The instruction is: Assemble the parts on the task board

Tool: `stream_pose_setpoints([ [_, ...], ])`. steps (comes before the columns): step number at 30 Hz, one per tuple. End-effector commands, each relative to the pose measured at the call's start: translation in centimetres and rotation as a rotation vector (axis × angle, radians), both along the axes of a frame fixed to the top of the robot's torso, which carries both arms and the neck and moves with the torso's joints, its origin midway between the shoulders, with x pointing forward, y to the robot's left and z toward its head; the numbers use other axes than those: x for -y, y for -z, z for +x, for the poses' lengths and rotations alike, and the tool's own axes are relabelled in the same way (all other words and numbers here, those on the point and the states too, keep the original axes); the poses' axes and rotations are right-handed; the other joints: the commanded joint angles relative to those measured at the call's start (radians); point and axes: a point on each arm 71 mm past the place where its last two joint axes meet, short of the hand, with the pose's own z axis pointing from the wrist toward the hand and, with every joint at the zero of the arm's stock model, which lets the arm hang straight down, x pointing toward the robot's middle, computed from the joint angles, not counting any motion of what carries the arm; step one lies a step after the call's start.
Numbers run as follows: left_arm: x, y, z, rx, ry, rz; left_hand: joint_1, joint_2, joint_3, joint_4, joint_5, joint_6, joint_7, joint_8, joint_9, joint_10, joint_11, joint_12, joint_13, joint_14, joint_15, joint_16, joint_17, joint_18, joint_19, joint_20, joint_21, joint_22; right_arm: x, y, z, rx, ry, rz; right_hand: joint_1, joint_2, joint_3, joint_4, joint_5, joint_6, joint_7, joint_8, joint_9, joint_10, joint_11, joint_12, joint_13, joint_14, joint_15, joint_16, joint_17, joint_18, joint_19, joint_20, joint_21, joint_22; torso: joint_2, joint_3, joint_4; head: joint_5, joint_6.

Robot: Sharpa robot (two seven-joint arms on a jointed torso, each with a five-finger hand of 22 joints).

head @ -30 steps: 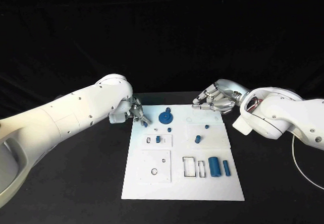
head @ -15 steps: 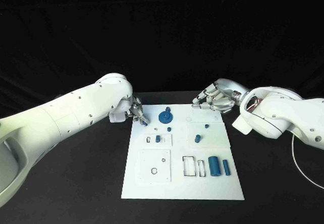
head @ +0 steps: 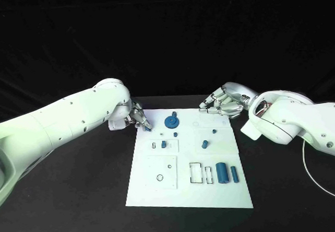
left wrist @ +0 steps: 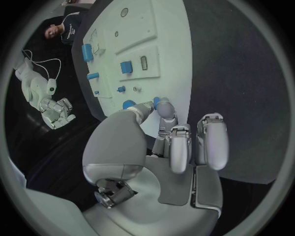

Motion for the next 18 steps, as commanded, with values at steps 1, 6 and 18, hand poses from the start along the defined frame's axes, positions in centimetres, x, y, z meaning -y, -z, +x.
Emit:
stream_pose_setpoints([
  [1,0.5,-0.4,-0.5,0.021,-0.012,-0.118,-0.024,-0.006,0.167,-0.158,0.026,0.013,-0.001,0.007,0.001,0.013,-0.002,0.013,0.013,0.103,-0.004,0.003,0.263,-0.005,0.056,-0.003,0.008,0.143,-0.1,0.0,-0.1,-0.003,-0.016,-0.003,0.005,0.008,-0.007,0.001,0.006,0.002,-0.004,0.003,0.001,-0.002,-0.006,0.001,0.001,0.041,-0.007,-0.003,-0.001,0.009,-0.004,-0.003,-0.006,-0.001,-0.002,0.0007,0.0023,0.002,0.001],
  [6,0.5,-0.3,-1.9,0.029,0.012,-0.172,-0.049,-0.015,0.189,-0.177,0.053,0.021,-0.004,0.009,0.000,0.023,-0.005,0.024,0.024,0.103,-0.007,0.003,0.263,-0.006,0.058,-0.005,0.012,0.148,0.0,0.0,-0.1,-0.003,-0.015,-0.003,0.006,0.008,-0.007,0.001,0.010,0.002,-0.004,0.003,0.001,-0.003,-0.006,0.000,0.000,0.041,-0.007,-0.004,-0.002,0.009,-0.004,-0.003,-0.007,-0.002,-0.002,0.0008,0.0025,0.005,0.001],
  [18,0.1,1.6,-5.2,0.111,0.084,-0.171,-0.081,-0.034,0.212,-0.208,0.110,0.042,-0.010,0.010,-0.004,0.050,-0.011,0.051,0.056,0.103,-0.011,0.003,0.263,-0.012,0.067,-0.009,0.032,0.169,0.3,0.1,-0.1,-0.004,-0.011,-0.003,0.009,0.008,-0.008,-0.001,0.015,0.002,-0.004,0.003,0.001,-0.003,-0.006,0.000,-0.001,0.041,-0.007,-0.005,-0.002,0.009,-0.005,-0.003,-0.007,-0.002,-0.006,-0.0008,0.0140,0.001,-0.005],
])
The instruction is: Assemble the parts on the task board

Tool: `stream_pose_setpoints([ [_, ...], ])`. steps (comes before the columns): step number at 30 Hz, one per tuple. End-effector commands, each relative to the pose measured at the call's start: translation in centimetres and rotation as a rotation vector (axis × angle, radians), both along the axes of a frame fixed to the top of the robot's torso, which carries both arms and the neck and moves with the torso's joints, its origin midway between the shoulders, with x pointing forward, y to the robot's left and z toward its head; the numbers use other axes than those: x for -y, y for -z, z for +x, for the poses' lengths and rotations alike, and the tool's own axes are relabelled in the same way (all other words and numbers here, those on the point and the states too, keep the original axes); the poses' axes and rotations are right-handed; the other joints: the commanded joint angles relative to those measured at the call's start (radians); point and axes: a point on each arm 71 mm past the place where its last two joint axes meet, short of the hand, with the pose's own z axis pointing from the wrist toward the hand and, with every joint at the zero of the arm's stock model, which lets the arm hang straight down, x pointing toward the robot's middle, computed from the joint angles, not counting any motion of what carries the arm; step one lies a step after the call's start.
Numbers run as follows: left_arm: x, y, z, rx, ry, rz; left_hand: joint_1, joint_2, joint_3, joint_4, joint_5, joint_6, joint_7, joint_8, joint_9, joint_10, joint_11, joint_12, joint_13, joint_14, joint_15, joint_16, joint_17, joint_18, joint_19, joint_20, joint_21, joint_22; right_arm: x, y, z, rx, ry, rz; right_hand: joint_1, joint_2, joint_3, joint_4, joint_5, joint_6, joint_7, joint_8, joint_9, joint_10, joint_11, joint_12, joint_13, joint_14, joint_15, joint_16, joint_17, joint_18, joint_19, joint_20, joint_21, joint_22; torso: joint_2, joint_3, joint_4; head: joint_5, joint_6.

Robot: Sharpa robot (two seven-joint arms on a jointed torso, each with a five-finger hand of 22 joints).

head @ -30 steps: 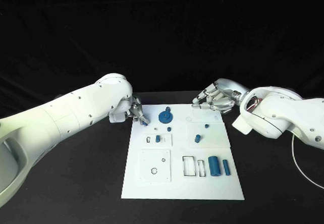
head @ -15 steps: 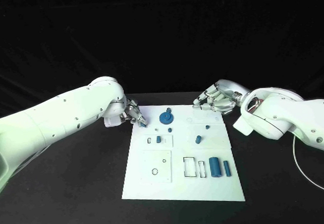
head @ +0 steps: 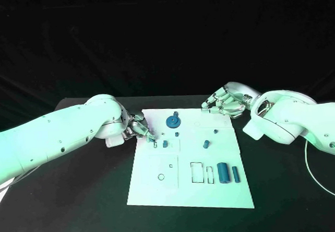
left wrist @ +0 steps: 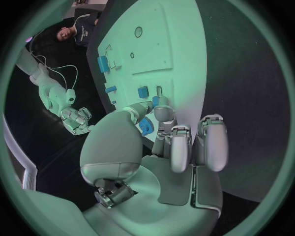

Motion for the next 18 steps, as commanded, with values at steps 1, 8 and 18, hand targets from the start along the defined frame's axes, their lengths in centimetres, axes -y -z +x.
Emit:
stream_pose_setpoints([
  [1,0.3,-0.2,0.0,0.092,0.019,-0.019,-0.010,0.001,0.163,-0.167,0.007,0.009,-0.002,0.006,-0.001,0.010,0.001,0.004,0.003,0.107,-0.008,0.003,0.263,-0.012,0.067,-0.009,0.007,0.169,-0.1,0.1,-0.1,-0.002,-0.017,-0.001,0.004,0.003,-0.007,0.001,0.005,0.002,-0.004,0.003,0.001,-0.003,-0.006,0.000,0.000,0.041,-0.007,-0.005,-0.001,0.009,-0.005,-0.003,-0.004,-0.002,-0.002,-0.0014,0.0071,-0.003,-0.003],
  [8,0.5,0.4,-0.4,0.099,0.040,-0.007,-0.013,-0.001,0.164,-0.170,0.012,0.012,-0.003,0.006,-0.002,0.014,0.000,0.009,0.008,0.107,-0.008,0.003,0.263,-0.013,0.068,-0.010,0.011,0.173,-0.1,0.1,-0.1,-0.003,-0.017,-0.001,0.004,0.003,-0.007,0.001,0.005,0.002,-0.004,0.003,0.001,-0.003,-0.006,0.000,0.000,0.041,-0.007,-0.005,-0.001,0.009,-0.005,-0.003,-0.004,-0.002,-0.001,-0.0006,0.0047,-0.001,-0.004],
  [18,1.1,1.2,-0.7,0.098,0.063,0.024,-0.014,-0.004,0.163,-0.172,0.014,0.013,-0.003,0.006,-0.002,0.017,-0.001,0.011,0.012,0.107,-0.009,0.003,0.263,-0.013,0.069,-0.010,0.012,0.174,0.0,0.2,-0.1,-0.005,-0.017,-0.001,0.004,0.003,-0.007,0.001,0.005,0.002,-0.004,0.003,0.001,-0.003,-0.006,0.000,0.000,0.041,-0.007,-0.005,-0.001,0.009,-0.005,-0.003,-0.004,-0.002,-0.001,-0.0007,0.0060,-0.003,-0.011],
])
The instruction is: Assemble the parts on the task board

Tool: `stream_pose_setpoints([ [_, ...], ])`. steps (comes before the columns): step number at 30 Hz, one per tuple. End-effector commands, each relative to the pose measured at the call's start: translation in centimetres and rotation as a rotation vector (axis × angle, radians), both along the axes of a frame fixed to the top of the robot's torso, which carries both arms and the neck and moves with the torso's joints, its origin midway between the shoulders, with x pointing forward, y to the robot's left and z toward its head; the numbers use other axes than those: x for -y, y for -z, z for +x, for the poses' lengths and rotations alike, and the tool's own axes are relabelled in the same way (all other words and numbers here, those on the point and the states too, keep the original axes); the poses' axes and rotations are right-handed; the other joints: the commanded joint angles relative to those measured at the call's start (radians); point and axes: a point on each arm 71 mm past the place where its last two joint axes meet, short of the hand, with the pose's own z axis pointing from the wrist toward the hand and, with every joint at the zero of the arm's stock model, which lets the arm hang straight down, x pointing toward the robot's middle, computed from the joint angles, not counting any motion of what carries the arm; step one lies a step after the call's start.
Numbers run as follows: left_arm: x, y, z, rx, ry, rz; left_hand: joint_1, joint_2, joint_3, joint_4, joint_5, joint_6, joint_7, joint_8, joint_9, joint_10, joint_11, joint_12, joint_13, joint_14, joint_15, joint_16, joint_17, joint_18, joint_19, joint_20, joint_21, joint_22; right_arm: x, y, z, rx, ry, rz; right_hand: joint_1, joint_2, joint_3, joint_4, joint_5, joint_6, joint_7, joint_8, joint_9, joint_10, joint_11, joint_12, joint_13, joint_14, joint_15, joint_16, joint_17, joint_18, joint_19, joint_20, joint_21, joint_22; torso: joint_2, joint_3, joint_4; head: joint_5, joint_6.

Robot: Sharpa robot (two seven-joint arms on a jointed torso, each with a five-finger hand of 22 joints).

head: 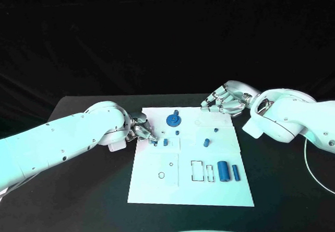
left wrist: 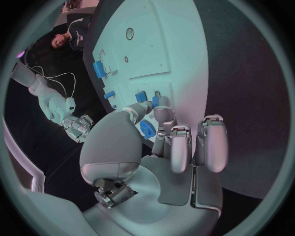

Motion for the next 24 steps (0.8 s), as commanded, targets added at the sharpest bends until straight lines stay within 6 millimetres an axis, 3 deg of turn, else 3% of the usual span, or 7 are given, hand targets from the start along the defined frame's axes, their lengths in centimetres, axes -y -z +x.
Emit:
stream_pose_setpoints([
  [1,0.26,0.05,0.03,0.026,0.022,0.019,-0.007,0.003,0.153,-0.162,0.006,0.011,-0.003,0.006,-0.001,0.010,-0.001,0.006,0.002,0.103,-0.005,0.003,0.263,-0.013,0.065,-0.006,0.006,0.174,-0.14,0.04,-0.10,-0.002,-0.017,-0.001,0.004,0.003,-0.007,0.001,0.005,0.002,-0.004,0.003,0.001,-0.003,-0.006,0.000,0.000,0.041,-0.007,-0.005,-0.001,0.009,-0.005,-0.003,-0.004,-0.002,0.001,0.0003,0.0001,0.000,-0.004],
  [24,0.00,0.81,-0.40,-0.031,0.054,0.074,-0.012,-0.004,0.154,-0.172,0.035,0.023,-0.005,0.002,-0.006,0.024,-0.003,0.020,0.021,0.103,-0.006,0.003,0.263,-0.017,0.070,-0.007,0.018,0.186,-0.14,0.10,-0.13,-0.005,-0.020,0.000,0.005,0.004,-0.008,0.000,0.007,0.002,-0.004,0.003,0.001,-0.003,-0.006,0.001,0.000,0.041,-0.007,-0.005,-0.002,0.009,-0.005,-0.003,-0.004,-0.002,-0.001,-0.0001,0.0002,0.002,-0.010],
])
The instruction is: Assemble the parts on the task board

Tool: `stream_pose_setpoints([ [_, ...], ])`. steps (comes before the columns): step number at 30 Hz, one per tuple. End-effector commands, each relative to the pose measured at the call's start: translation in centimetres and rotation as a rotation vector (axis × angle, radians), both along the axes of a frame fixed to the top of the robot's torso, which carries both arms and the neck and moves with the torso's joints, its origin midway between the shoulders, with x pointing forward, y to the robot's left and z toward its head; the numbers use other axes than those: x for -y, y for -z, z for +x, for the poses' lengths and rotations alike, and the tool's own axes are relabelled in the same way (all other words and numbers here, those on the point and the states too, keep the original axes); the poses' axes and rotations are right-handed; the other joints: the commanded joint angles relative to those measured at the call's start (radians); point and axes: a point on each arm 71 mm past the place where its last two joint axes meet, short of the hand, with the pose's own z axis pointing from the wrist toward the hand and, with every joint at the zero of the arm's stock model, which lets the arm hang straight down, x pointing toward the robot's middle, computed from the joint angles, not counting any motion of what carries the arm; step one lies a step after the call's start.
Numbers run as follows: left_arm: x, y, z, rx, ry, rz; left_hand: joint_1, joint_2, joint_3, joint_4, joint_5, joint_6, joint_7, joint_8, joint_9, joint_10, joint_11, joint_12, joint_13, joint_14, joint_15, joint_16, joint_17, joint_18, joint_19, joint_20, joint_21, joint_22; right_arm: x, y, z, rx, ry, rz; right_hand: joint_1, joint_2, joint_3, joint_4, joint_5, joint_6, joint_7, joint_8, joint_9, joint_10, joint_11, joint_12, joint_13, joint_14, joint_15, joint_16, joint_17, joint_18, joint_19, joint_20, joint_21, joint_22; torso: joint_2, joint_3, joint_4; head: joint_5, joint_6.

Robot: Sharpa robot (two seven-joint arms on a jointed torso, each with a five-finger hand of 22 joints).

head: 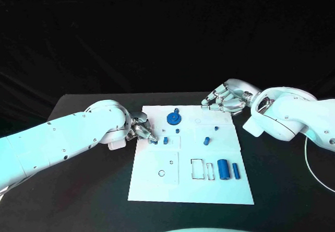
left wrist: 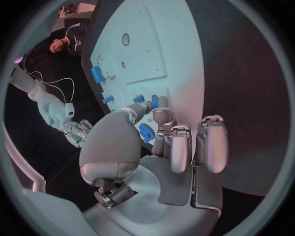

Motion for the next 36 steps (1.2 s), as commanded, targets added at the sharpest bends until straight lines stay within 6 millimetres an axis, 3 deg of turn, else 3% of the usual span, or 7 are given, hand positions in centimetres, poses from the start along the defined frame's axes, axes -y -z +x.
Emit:
stream_pose_setpoints([
  [1,-0.2,0.5,-0.3,-0.027,0.020,0.036,-0.004,0.004,0.152,-0.160,0.010,0.010,-0.001,0.001,-0.001,0.009,-0.001,0.006,0.004,0.103,-0.006,0.003,0.263,-0.017,0.070,-0.007,0.006,0.186,-0.2,0.0,-0.1,-0.002,-0.018,-0.001,0.005,0.004,-0.008,0.000,0.004,0.002,-0.004,0.003,0.001,-0.003,-0.006,0.001,0.000,0.041,-0.007,-0.005,-0.002,0.009,-0.005,-0.003,-0.004,-0.001,0.000,0.0001,-0.0007,0.000,0.000],
  [23,0.4,0.6,-0.3,-0.035,0.036,0.035,-0.010,0.001,0.152,-0.165,0.037,0.020,-0.002,-0.002,-0.004,0.019,-0.003,0.016,0.019,0.103,-0.007,0.003,0.263,-0.018,0.071,-0.008,0.009,0.190,-0.3,0.1,-0.1,-0.003,-0.020,0.000,0.005,0.004,-0.008,0.000,0.004,0.002,-0.004,0.003,0.001,-0.003,-0.006,0.001,0.000,0.041,-0.007,-0.005,-0.002,0.009,-0.005,-0.003,-0.004,-0.001,0.000,0.0013,-0.0003,-0.003,-0.001],
  [32,0.9,1.3,-0.3,-0.095,0.012,0.081,-0.063,0.033,0.129,-0.121,0.040,0.030,-0.006,-0.007,-0.009,0.027,-0.003,0.021,0.028,0.103,-0.007,0.003,0.263,-0.015,0.068,-0.009,0.000,0.183,-0.4,0.1,-0.1,-0.004,-0.022,0.000,0.005,0.004,-0.008,0.000,0.004,0.002,-0.004,0.003,0.001,-0.003,-0.006,0.001,0.000,0.041,-0.007,-0.005,-0.002,0.009,-0.005,-0.003,-0.004,-0.001,0.002,0.0013,-0.0034,-0.004,-0.001],
  [36,1.0,1.5,-0.3,-0.109,0.007,0.101,-0.082,0.042,0.105,-0.105,0.038,0.035,-0.008,-0.008,-0.011,0.028,-0.005,0.023,0.032,0.103,-0.008,0.003,0.263,-0.016,0.069,-0.009,0.003,0.187,-0.4,0.1,-0.1,-0.004,-0.023,0.000,0.005,0.004,-0.008,0.000,0.004,0.002,-0.004,0.003,0.001,-0.003,-0.006,0.001,0.000,0.041,-0.007,-0.005,-0.002,0.009,-0.005,-0.003,-0.004,-0.001,0.001,0.0018,-0.0018,-0.007,-0.003],
])
